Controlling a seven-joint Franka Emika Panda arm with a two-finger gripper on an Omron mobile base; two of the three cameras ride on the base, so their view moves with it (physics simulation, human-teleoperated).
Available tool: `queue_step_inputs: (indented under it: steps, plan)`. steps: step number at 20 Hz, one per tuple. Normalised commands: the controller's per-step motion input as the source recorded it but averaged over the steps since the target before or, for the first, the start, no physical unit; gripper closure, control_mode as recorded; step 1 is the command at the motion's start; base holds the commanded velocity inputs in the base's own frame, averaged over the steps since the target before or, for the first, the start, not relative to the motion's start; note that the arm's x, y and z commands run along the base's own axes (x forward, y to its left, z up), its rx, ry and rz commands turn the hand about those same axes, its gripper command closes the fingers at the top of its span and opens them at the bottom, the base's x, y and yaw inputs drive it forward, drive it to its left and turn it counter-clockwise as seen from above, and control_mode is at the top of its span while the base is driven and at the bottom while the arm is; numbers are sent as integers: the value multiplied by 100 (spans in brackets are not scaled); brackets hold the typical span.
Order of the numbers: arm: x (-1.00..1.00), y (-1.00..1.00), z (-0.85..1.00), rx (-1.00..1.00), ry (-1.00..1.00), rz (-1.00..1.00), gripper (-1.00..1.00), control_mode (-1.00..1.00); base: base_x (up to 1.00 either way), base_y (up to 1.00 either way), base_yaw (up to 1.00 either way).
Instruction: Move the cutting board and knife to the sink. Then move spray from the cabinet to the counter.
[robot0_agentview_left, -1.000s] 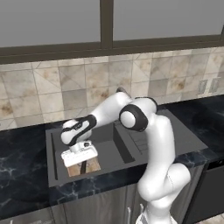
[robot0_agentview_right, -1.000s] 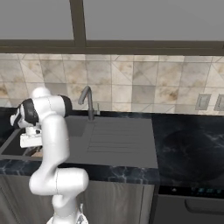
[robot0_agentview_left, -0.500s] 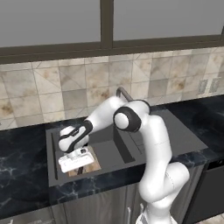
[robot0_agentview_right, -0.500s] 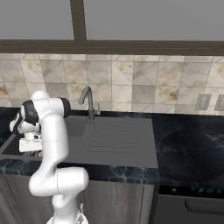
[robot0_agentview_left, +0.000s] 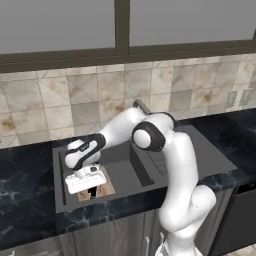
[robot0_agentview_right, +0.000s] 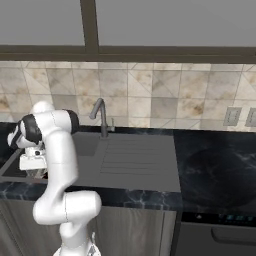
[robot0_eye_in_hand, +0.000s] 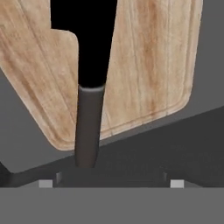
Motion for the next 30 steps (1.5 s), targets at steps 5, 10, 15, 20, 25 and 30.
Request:
queue_step_inputs:
  steps: [5, 10, 15, 20, 25, 30]
  plan:
    - [-33, -6, 92, 0, -9, -12, -100, -100, 0, 0, 0]
    - [-37, -26, 100, 0, -16, -12, -100, -100, 0, 0, 0]
    - [-46, -48, 100, 0, -24, -8, -100, -100, 0, 0, 0]
    - [-75, -69, 100, 0, -36, 0, -100, -100, 0, 0, 0]
    - [-87, -85, 100, 1, -38, 2, -100, -100, 0, 0, 0]
    - [-72, -64, 100, 5, -16, 9, -100, -100, 0, 0, 0]
